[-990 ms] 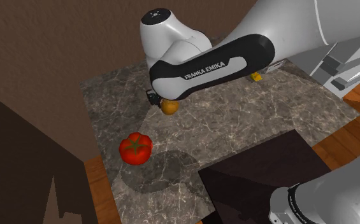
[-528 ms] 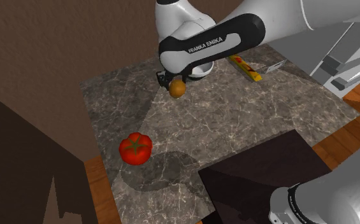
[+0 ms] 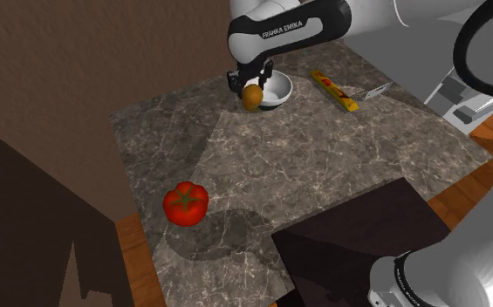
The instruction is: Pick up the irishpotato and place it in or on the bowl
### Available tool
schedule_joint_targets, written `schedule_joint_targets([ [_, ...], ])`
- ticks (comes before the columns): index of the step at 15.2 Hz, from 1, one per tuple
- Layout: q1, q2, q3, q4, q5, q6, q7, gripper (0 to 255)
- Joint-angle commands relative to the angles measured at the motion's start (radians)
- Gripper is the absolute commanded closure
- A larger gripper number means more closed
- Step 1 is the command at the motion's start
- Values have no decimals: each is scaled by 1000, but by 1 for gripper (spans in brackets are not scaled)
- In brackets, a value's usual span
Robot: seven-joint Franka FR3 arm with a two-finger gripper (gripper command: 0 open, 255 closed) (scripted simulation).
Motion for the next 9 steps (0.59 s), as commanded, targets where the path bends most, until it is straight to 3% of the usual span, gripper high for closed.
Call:
schedule_joint_targets([
  [1, -12, 48, -15, 71, -8, -21, -34, 255],
  [9, -30, 282, -64, 457, -31, -166, -168, 255],
])
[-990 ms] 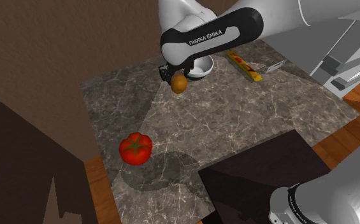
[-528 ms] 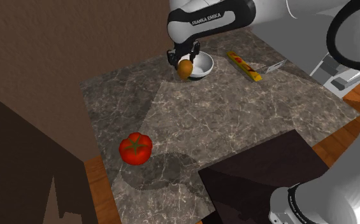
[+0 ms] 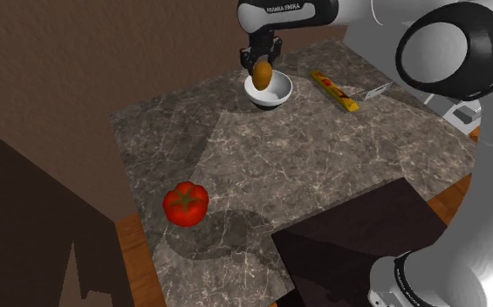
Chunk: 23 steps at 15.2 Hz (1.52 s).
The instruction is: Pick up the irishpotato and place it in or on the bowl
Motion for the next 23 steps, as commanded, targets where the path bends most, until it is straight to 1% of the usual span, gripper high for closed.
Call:
schedule_joint_targets([
  [1, -1, 75, -13, 127, -5, -48, -39, 255],
  [3, 6, 162, -25, 280, -9, -109, -77, 255],
  [4, 13, 215, -32, 374, -11, -147, -98, 255],
  [5, 25, 279, -40, 492, -13, -196, -122, 255],
  [6, 32, 314, -44, 556, -13, -223, -134, 255],
  [12, 22, 321, -46, 485, -18, -148, -123, 255],
  [20, 16, 354, -53, 429, -28, -61, -111, 255],
  [23, 16, 354, -53, 429, -28, -61, -111, 255],
])
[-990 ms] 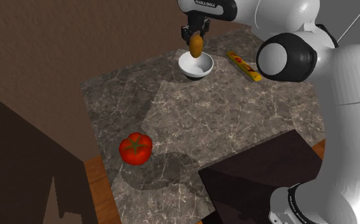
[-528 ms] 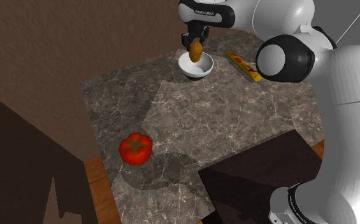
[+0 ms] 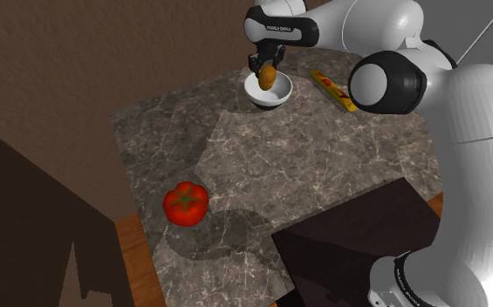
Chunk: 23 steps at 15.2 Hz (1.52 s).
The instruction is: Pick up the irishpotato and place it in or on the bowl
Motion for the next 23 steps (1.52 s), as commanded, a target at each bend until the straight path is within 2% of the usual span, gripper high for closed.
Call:
schedule_joint_targets([
  [1, 0, 1, 0, 1, 0, 1, 0, 255],
  [5, 0, 1, 0, 1, 0, 1, 0, 255],
  [6, 0, 1, 0, 1, 0, 1, 0, 0],
  [11, 0, 1, 0, 1, 0, 1, 0, 0],
  [15, 4, -51, 8, 35, 10, -84, -7, 0],
  [23, 5, -51, 8, 35, 10, -84, -7, 0],
])
